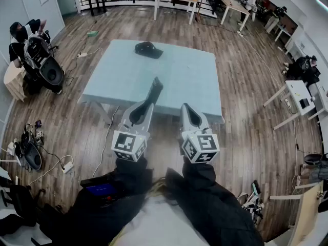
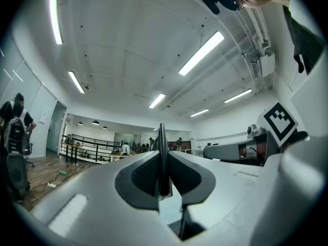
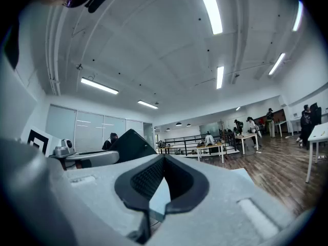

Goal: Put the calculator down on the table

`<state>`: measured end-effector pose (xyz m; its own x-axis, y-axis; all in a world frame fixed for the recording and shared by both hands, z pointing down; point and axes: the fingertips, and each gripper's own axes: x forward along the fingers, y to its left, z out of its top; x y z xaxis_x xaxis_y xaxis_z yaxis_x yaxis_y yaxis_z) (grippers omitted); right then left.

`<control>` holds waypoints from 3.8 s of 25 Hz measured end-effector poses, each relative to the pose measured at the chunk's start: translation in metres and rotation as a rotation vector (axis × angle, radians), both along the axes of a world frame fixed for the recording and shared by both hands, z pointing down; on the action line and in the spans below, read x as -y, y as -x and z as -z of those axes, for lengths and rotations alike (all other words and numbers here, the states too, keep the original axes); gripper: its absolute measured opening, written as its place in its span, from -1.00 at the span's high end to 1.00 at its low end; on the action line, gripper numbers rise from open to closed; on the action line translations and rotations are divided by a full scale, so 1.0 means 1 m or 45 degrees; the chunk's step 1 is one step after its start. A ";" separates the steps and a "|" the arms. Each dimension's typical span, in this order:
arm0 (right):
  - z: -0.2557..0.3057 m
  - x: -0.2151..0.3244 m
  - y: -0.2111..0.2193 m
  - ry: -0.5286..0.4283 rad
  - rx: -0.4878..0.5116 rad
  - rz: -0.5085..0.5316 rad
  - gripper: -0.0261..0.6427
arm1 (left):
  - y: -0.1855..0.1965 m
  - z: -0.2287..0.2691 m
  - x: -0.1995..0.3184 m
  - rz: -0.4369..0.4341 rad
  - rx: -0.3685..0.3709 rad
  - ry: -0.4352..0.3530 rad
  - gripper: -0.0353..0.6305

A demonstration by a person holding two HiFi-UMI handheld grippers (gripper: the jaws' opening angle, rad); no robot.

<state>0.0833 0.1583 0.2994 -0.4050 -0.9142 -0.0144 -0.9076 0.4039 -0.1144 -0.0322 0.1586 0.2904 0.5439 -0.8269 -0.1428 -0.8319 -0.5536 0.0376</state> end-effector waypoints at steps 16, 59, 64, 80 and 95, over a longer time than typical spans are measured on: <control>-0.008 -0.005 0.016 0.014 -0.006 0.022 0.92 | 0.032 -0.005 -0.004 0.072 -0.035 0.029 0.76; -0.077 -0.019 0.084 0.234 -0.052 0.020 0.92 | 0.095 -0.071 -0.009 -0.017 -0.143 0.230 0.76; -0.083 -0.013 0.077 0.256 -0.063 0.011 0.92 | 0.087 -0.075 -0.001 -0.043 -0.155 0.245 0.76; -0.089 0.122 0.069 0.236 -0.016 0.145 0.92 | 0.087 -0.073 0.119 0.090 -0.113 0.220 0.76; -0.085 0.305 -0.039 0.244 0.066 0.087 0.92 | -0.012 -0.050 0.304 0.033 -0.054 0.182 0.76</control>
